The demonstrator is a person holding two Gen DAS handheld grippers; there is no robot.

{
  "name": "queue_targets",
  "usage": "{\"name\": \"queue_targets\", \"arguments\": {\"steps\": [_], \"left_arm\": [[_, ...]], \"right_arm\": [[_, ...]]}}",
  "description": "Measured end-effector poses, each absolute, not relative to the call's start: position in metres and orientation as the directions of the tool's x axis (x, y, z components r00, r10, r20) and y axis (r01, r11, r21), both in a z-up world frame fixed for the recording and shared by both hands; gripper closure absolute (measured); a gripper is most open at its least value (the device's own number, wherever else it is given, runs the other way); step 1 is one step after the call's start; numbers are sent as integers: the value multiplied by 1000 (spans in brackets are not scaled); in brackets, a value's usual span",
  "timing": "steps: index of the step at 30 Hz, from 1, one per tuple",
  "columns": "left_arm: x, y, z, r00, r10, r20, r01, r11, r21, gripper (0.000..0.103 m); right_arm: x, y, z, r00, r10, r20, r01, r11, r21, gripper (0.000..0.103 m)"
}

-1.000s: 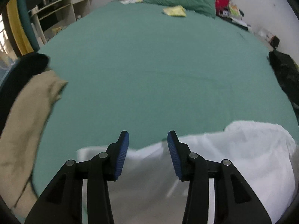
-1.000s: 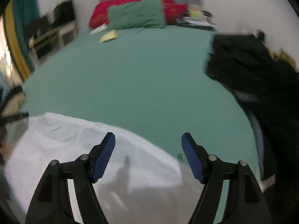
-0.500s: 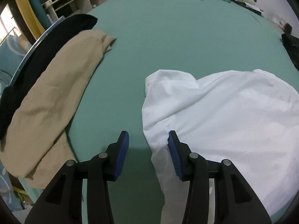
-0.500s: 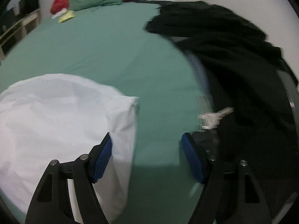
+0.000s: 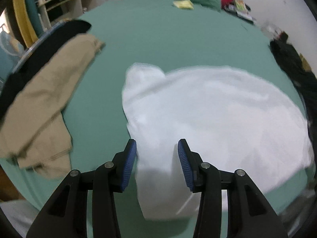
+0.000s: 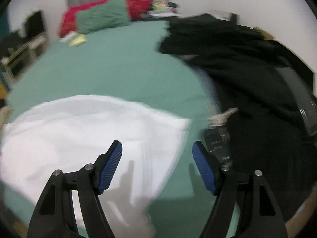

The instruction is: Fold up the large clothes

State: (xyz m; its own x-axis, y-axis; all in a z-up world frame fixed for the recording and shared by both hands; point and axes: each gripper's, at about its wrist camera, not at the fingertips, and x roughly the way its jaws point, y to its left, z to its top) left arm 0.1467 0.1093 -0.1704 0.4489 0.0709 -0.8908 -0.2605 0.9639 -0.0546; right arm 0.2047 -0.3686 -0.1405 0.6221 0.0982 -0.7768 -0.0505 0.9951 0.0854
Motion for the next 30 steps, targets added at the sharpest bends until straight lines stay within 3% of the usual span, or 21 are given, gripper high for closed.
{"name": "queue_targets", "arguments": {"steps": [3, 5, 12, 17, 23, 30], "left_arm": [[134, 109, -187, 411, 69, -909, -251, 967, -40, 57], [125, 112, -191, 424, 84, -902, -251, 968, -28, 54], [106, 121, -191, 408, 125, -904, -309, 951, -8, 53], [86, 129, -166, 507, 106, -855, -357, 929, -97, 53], [83, 101, -140, 608, 79, -790, -302, 943, -138, 53], [122, 49, -155, 613, -35, -789, -190, 963, -190, 53]], "right_arm": [[193, -334, -154, 574, 114, -811, -138, 990, 42, 30], [181, -319, -173, 540, 35, -841, -163, 985, -64, 30], [151, -353, -175, 510, -99, -854, -20, 992, -127, 25], [124, -367, -152, 557, 78, -827, 5, 995, 97, 24], [93, -335, -161, 523, 296, -799, -18, 941, 337, 24], [119, -332, -182, 552, 364, -750, 11, 897, 442, 24]]}}
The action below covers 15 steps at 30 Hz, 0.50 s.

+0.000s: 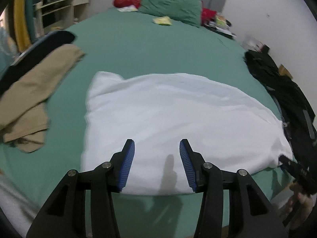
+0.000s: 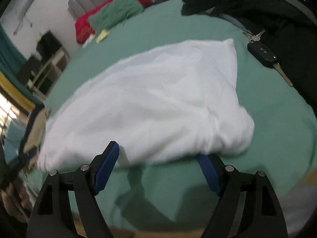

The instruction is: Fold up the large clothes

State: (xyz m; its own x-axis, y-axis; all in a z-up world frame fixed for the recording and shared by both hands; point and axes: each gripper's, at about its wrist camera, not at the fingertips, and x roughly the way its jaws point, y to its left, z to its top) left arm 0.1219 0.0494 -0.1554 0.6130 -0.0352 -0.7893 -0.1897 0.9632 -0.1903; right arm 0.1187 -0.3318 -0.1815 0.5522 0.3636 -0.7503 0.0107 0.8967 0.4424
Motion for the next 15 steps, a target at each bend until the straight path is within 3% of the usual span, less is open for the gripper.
{"name": "queue_targets", "arguments": {"steps": [3, 5, 7, 13, 15], "left_arm": [[143, 22, -156, 619, -68, -782, -137, 971, -194, 53], [159, 7, -157, 628, -91, -773, -110, 973, -203, 53], [174, -5, -159, 626, -128, -769, -89, 968, -234, 53], [213, -50, -179, 566, -233, -791, 6, 960, -279, 53], [223, -64, -199, 511, -208, -834, -3, 970, -244, 53]], "right_arm": [[134, -338, -189, 594, 399, -699, 47, 850, 525, 20], [143, -337, -194, 620, 415, -665, 54, 824, 565, 6], [151, -330, -192, 647, 423, -634, 57, 803, 594, 0], [174, -310, -192, 647, 524, -554, -3, 728, 685, 0], [182, -298, -192, 630, 562, -536, -49, 718, 694, 13]]}}
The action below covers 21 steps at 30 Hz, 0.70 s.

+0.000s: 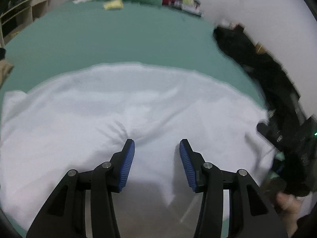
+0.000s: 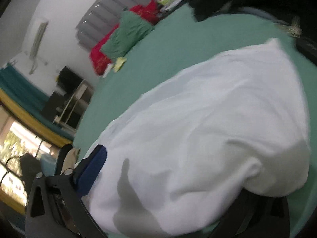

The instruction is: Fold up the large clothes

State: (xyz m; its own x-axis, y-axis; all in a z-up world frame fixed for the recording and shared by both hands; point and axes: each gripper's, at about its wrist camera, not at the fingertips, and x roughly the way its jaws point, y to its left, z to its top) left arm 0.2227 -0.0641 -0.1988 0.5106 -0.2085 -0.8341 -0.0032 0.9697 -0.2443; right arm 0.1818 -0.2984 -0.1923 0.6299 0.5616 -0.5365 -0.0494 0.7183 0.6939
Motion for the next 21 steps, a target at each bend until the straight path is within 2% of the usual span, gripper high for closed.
{"name": "queue_targets", "arguments": {"steps": [1, 2, 3, 5, 10, 14, 21], "left_arm": [[224, -69, -206, 503, -186, -844, -1, 976, -216, 53], [223, -75, -207, 523, -153, -838, 9, 985, -174, 53], [223, -81, -208, 531, -120, -839, 15, 991, -132, 53], [222, -87, -208, 532, -93, -842, 13, 995, -102, 53], [226, -79, -204, 499, -144, -855, 30, 988, -149, 53], [222, -42, -185, 492, -226, -841, -13, 964, -266, 53], [186, 51, -127, 588, -168, -791, -17, 975, -220, 53]], "right_arm": [[187, -294, -195, 618, 555, -556, -40, 729, 683, 49], [191, -292, -197, 604, 562, -565, -33, 727, 686, 62], [194, -291, -197, 605, 579, -546, -39, 707, 706, 64], [196, -286, -187, 607, 567, -556, -62, 732, 679, 75], [198, -261, -146, 627, 528, -573, -165, 809, 565, 82], [193, -225, -103, 647, 486, -587, -249, 863, 440, 84], [189, -139, -62, 651, 421, -632, -374, 902, 216, 84]]}}
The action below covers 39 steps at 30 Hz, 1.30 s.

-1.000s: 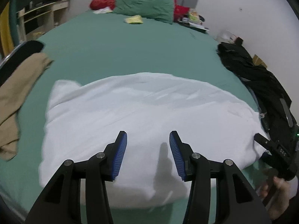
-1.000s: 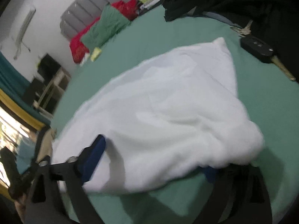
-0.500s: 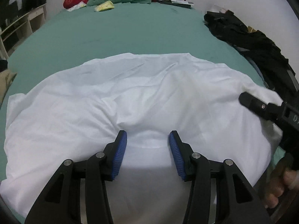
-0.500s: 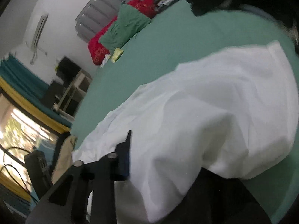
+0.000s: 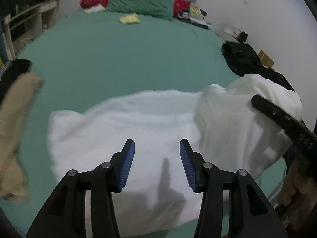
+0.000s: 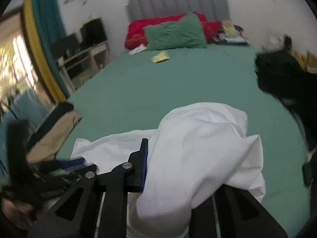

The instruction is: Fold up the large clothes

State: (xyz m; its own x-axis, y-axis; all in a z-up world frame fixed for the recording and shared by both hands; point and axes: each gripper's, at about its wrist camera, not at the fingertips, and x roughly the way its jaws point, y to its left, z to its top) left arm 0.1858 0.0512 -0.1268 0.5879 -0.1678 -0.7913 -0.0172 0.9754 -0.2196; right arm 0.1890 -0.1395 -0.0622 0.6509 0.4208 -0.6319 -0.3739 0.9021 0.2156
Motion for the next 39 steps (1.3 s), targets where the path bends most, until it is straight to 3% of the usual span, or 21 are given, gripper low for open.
{"name": "queue_targets", "arguments": {"steps": [6, 12, 16, 17, 21, 27, 34, 36, 37, 38, 39], "left_arm": [[159, 137, -119, 614, -63, -787, -94, 984, -152, 53], [142, 209, -145, 566, -50, -823, -258, 937, -234, 53], [137, 230, -144, 598, -44, -800, -287, 920, -265, 53], [135, 234, -144, 608, -56, -792, -296, 910, -291, 53], [129, 234, -140, 653, -175, -737, -233, 879, -415, 53], [149, 178, -142, 631, -274, -725, -82, 907, -414, 46], [164, 146, -203, 396, -208, -895, -127, 952, -277, 46], [162, 142, -200, 428, -195, -883, -107, 959, -264, 54], [160, 140, -199, 438, -193, -878, -90, 962, -256, 74], [158, 139, -198, 446, -185, -876, -92, 964, -250, 85], [156, 139, -198, 453, -176, -874, -101, 964, -246, 87]], "right_arm": [[176, -52, -77, 575, 422, -701, -507, 856, 100, 84], [157, 26, -121, 340, 472, -813, -683, 718, 131, 81], [132, 60, -136, 157, 549, -821, -803, 554, 217, 34], [124, 66, -138, 105, 568, -816, -831, 501, 242, 30], [104, 68, -142, 86, 554, -828, -874, 441, 204, 27], [112, 7, -121, 158, 596, -787, -819, 525, 233, 27], [156, -123, -128, 373, 534, -759, -579, 773, 259, 27], [169, -149, -147, 382, 513, -768, -483, 820, 308, 27], [175, -159, -157, 376, 529, -761, -444, 824, 353, 27], [180, -168, -170, 356, 561, -747, -409, 813, 415, 27], [184, -174, -182, 326, 607, -725, -379, 786, 488, 27]]}}
